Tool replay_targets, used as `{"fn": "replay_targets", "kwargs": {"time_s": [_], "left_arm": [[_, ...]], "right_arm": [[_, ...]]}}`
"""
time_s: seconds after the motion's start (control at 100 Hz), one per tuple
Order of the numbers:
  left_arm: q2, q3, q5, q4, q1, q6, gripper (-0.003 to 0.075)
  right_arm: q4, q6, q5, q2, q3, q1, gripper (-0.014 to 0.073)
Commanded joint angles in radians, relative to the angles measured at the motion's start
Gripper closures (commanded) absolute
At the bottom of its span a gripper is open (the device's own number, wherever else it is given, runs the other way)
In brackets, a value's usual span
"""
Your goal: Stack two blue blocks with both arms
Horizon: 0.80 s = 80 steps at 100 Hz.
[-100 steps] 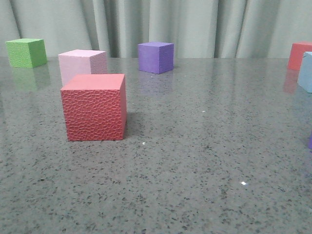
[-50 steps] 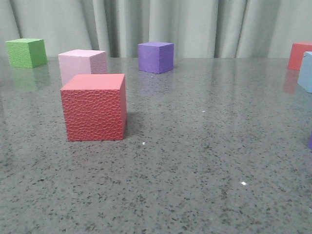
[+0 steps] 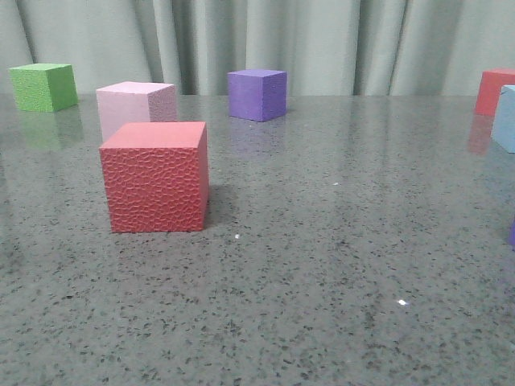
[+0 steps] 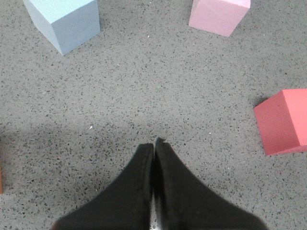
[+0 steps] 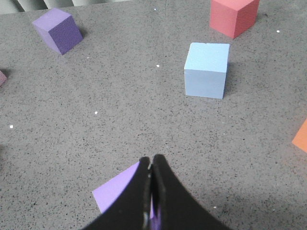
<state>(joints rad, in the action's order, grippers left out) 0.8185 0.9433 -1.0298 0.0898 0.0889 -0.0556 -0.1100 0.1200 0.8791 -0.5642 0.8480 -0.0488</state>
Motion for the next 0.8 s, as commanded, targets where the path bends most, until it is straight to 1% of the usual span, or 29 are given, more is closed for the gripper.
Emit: {"fn": "replay_targets", "kwargs": {"time_s": [0.0, 0.11, 0.16, 0.24, 0.31, 0.38, 0.42, 0.43, 0.45, 0.46, 0.47, 0.48, 0.51, 0.52, 0.55, 0.57, 0.6, 0.71, 0.79], "left_arm": [[-0.002, 0.035, 0.052, 0.007, 0.004, -0.008, 0.0739], [-0.002, 0.035, 0.053, 0.004, 0.004, -0.008, 0.0738], [-0.002, 0.035, 0.054, 0.004, 0.004, -0.002, 0.0736], [-0.002, 0.035, 0.06, 0.004, 0.004, 0.012, 0.0711], [-0.002, 0.035, 0.063, 0.004, 0.004, 0.018, 0.0641], [-0.002, 0.035, 0.065, 0.004, 0.004, 0.032, 0.0529], [-0.002, 0.035, 0.062, 0.004, 0.004, 0.036, 0.044], [-0.002, 0.035, 0.062, 0.004, 0.004, 0.036, 0.0407], [-0.002, 0.035, 0.061, 0.004, 0.004, 0.036, 0.0372], [-0.002, 0.035, 0.061, 0.004, 0.004, 0.036, 0.0335], [-0.002, 0.035, 0.061, 0.004, 0.004, 0.036, 0.0316], [-0.002, 0.035, 0.061, 0.004, 0.004, 0.036, 0.0278], [-0.002, 0.035, 0.061, 0.004, 0.004, 0.036, 0.02], [-0.002, 0.035, 0.061, 0.004, 0.004, 0.036, 0.0181], [-0.002, 0.035, 0.063, 0.004, 0.004, 0.036, 0.0091], [-0.002, 0.035, 0.065, 0.004, 0.004, 0.036, 0.0043], [-0.002, 0.035, 0.07, -0.003, 0.004, 0.036, -0.0001], [-0.002, 0.035, 0.07, -0.021, 0.004, 0.036, 0.0066], [-0.002, 0.035, 0.07, -0.033, 0.004, 0.036, 0.008]], "right_arm": [[-0.004, -0.003, -0.067, -0.012, 0.033, 0.005, 0.0715], [-0.004, -0.003, -0.066, -0.012, 0.033, 0.005, 0.0712], [-0.004, -0.003, -0.066, -0.012, 0.033, 0.005, 0.0696], [-0.004, -0.003, -0.066, -0.012, 0.033, 0.005, 0.0616], [-0.004, -0.003, -0.066, -0.012, 0.033, 0.005, 0.0503], [-0.004, -0.003, -0.066, -0.012, 0.033, 0.005, 0.0358], [-0.004, -0.003, -0.066, -0.012, 0.033, 0.005, 0.0263], [-0.004, -0.003, -0.066, -0.012, 0.033, 0.005, 0.0248], [-0.004, -0.003, -0.066, -0.012, 0.033, 0.005, 0.0188], [-0.004, -0.003, -0.066, -0.012, 0.033, 0.005, 0.0188], [-0.004, -0.003, -0.066, -0.012, 0.033, 0.005, 0.0161], [-0.004, -0.003, -0.066, -0.012, 0.033, 0.005, 0.0148], [-0.004, -0.003, -0.068, -0.012, 0.033, 0.005, 0.0088], [-0.004, -0.003, -0.069, -0.012, 0.033, 0.005, 0.0077], [-0.004, -0.003, -0.072, -0.012, 0.033, 0.005, 0.0041], [-0.004, -0.003, -0.073, -0.012, 0.033, 0.005, 0.0018], [-0.005, -0.003, -0.073, -0.012, 0.033, 0.005, -0.0008], [-0.005, -0.003, -0.073, -0.012, 0.033, 0.005, -0.0017], [-0.006, -0.003, -0.073, -0.012, 0.033, 0.005, -0.0017]]}}
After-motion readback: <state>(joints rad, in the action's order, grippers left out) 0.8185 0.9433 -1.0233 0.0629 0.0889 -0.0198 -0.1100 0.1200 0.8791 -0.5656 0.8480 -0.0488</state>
